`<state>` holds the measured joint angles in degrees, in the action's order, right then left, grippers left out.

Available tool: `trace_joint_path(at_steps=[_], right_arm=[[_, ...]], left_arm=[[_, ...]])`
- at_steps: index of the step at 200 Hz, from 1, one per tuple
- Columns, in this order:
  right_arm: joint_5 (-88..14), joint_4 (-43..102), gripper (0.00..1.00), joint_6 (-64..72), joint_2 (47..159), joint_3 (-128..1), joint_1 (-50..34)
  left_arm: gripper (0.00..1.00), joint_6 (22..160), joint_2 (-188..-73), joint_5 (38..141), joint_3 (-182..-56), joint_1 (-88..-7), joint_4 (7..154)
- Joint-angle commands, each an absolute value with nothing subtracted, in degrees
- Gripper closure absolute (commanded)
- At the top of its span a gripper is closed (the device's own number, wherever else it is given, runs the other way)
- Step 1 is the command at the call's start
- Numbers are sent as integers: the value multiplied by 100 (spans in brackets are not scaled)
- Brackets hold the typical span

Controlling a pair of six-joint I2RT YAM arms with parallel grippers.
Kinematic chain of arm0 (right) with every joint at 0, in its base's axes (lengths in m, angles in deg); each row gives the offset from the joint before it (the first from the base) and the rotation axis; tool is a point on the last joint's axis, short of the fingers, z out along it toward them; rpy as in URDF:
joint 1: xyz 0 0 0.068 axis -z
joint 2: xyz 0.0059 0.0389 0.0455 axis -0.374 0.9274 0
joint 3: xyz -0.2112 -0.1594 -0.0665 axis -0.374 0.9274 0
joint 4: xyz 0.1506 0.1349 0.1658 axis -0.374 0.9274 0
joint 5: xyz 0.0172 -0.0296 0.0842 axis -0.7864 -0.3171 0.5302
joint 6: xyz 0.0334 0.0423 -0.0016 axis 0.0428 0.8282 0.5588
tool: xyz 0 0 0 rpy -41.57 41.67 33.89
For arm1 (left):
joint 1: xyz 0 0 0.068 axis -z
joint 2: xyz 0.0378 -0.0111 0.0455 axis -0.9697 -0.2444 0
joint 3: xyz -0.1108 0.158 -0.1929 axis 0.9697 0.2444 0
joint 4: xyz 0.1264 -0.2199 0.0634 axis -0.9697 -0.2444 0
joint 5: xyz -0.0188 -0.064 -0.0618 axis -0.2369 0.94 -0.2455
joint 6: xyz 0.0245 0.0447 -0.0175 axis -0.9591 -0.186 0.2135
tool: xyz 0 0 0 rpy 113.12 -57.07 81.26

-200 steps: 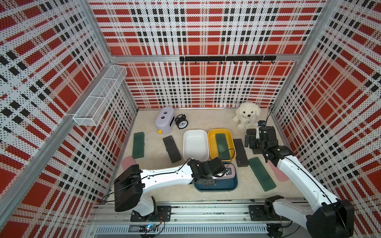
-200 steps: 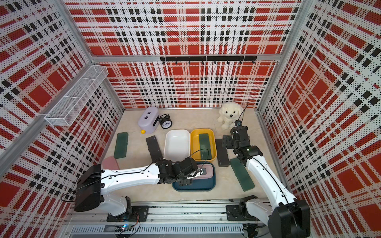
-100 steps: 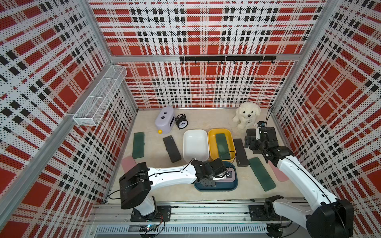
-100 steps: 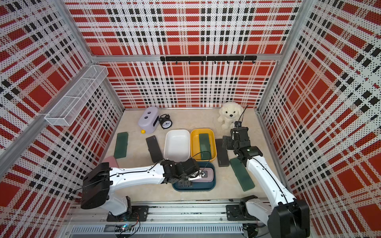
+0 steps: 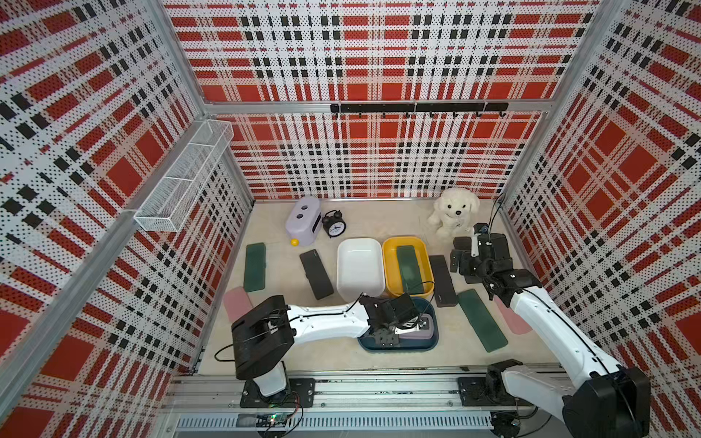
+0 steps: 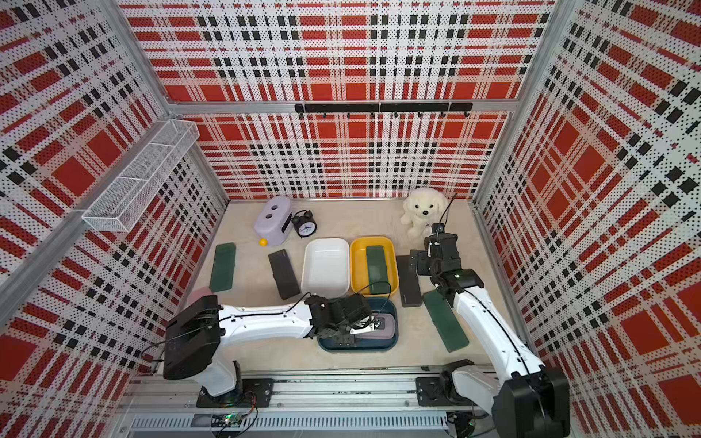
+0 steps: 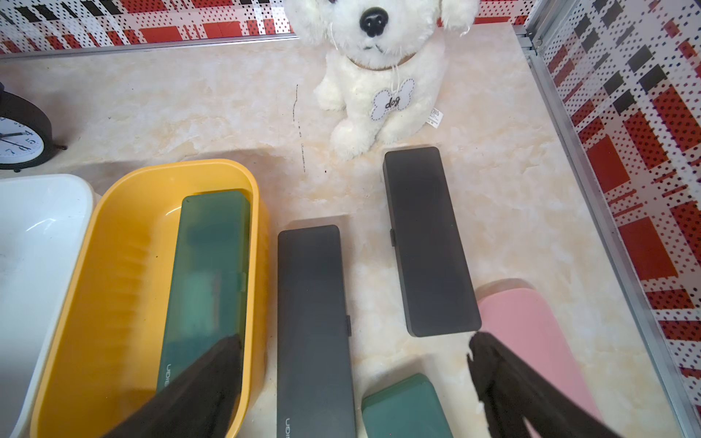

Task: Place the pencil cases by color into the storage box
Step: Place the pencil case at the storage box.

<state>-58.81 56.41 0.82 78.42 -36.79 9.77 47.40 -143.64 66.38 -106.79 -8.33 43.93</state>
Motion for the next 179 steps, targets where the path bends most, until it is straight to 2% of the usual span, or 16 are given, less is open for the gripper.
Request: trace_joint_path(at_steps=[1, 179], right_arm=[[-5828, 5499, 0, 34, 7826, -3594, 1026], [-5780, 5471, 0, 51, 7806, -3531, 1027]], left_arm=[[41, 4861, -14475, 6744, -10651, -859, 4566], [37, 5226, -15054, 6385, -10801, -889, 4293]])
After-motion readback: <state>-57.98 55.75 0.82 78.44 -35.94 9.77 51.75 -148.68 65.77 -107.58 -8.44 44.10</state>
